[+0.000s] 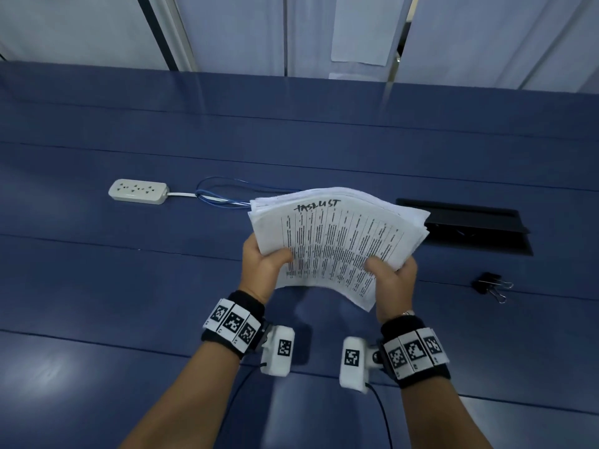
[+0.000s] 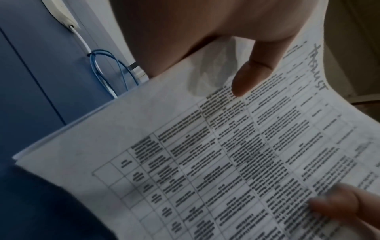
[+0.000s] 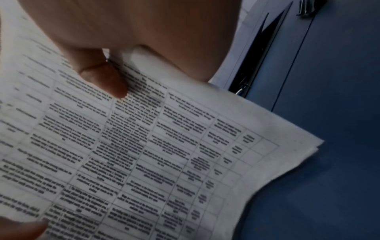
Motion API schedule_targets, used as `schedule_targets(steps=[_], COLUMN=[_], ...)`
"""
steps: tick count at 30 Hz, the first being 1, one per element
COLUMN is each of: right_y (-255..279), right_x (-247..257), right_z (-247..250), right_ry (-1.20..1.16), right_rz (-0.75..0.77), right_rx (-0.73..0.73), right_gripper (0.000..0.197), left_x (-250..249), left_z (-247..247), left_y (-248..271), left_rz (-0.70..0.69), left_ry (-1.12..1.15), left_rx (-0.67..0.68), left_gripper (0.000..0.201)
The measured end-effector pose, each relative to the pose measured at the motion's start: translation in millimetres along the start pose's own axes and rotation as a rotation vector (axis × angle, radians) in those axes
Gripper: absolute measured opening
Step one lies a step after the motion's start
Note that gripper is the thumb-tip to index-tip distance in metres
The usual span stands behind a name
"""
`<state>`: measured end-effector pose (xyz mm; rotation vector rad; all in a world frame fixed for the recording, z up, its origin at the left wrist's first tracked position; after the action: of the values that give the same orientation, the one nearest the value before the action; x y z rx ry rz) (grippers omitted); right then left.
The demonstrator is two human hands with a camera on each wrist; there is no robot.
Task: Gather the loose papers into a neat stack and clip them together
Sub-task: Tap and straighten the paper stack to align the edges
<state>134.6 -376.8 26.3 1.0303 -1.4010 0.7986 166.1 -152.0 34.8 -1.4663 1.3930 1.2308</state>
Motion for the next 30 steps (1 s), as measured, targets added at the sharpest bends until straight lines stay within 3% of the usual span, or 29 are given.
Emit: schedule_targets(steps=[3, 10, 18, 21, 23, 25, 26, 28, 30], right_y=[-0.6, -6.5, -10.9, -11.0, -9.2, -10.0, -14.9, -28.4, -34.1], right_x=[-1.8, -25.6, 3.9, 45.7, 89.3, 129.6, 141.0, 143.3, 129.9], right_z=[7.2, 5.8, 5.8, 17.3, 14.7, -1.8, -10.6, -22.6, -26.9], right_ry=[-0.016, 0.098, 0.23, 0.39, 0.583, 0.845, 0.942, 0.971, 0.902], right_rz=[0.017, -0.081, 0.026, 0.153, 0.386, 0.591, 0.618, 0.476, 0.305], right_rx=[-0.052, -0.029, -0.016, -0.2, -0.264, -0.152, -0.038, 0.281, 0.498], right_gripper=[0.034, 0.028, 0.027, 0.035, 0.062, 0.086, 0.087, 0.066, 0.028], left_x=[1.6, 28.3, -21.0, -58.1, -79.5, -93.4, -98.5, -107.0, -112.1], left_z=[5.4, 11.9, 2.4, 0.3, -5.5, -14.5, -18.3, -25.5, -30.9], left_y=[-1.5, -8.4, -17.5, -22.7, -24.9, -23.5, -23.3, -21.3, -19.9], left_rz=[-0.011, 0.115, -0.043, -0.151, -0.259, -0.343, -0.378, -0.428, -0.461], left_ry=[0.012, -0.036, -0.209, -0.37, -0.546, -0.739, -0.809, -0.876, -0.909], left_rx=[-0.015, -0.076, -0.012, -0.002, 0.058, 0.157, 0.208, 0.316, 0.381], left_gripper=[0.035, 0.033, 0.04, 0.038, 0.029, 0.021, 0.018, 0.018, 0.019])
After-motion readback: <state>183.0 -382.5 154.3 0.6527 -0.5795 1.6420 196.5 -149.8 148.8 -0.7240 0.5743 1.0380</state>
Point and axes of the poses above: each hand's wrist, its own y-axis away from the middle knuckle, its own z-axis out of the back of the hand, x = y × z, the point moved 6 cm from there along -y, towards the middle knuckle, and after that the axes turned 5 degrees about y, right-handed, at the moved point
